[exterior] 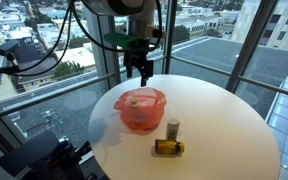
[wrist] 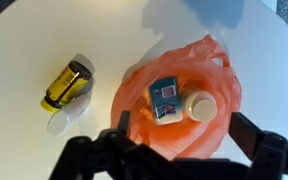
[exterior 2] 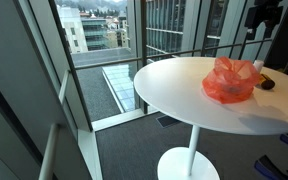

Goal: Move the white and blue bottle from the plastic bag to the table

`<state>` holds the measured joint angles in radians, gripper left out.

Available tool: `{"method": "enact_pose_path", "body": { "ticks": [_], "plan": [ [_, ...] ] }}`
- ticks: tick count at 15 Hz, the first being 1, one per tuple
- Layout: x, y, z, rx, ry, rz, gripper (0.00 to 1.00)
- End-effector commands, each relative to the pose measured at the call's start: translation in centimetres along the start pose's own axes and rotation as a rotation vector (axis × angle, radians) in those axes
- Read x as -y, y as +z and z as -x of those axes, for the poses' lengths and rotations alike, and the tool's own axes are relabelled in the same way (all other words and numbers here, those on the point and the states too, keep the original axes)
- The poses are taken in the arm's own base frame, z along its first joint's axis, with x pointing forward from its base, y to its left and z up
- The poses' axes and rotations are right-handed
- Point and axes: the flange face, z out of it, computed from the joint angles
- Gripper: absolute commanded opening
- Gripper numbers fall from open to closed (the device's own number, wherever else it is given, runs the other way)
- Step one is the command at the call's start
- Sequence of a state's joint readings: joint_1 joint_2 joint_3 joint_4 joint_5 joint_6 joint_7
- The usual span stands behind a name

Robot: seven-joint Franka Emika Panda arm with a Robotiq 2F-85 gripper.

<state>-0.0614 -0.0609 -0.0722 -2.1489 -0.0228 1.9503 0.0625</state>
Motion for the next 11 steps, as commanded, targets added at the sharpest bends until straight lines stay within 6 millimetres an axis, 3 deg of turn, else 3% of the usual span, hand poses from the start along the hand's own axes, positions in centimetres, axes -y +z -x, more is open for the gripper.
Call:
{"method": "enact_pose_path", "body": {
  "ticks": [1, 4, 6, 11],
  "plan": [
    [0.5, -2.8, 2.5, -0.038, -0.027, 0.037, 1.0],
    [0.5, -4.1, 3.1, -0.052, -0.034, 0.036, 1.0],
    [0.6, -3.7, 2.3, -0.051, -0.028, 0.02, 1.0],
    [0.6, -3.1, 2.4, -0.038, -0.028, 0.02, 1.0]
  ]
}}
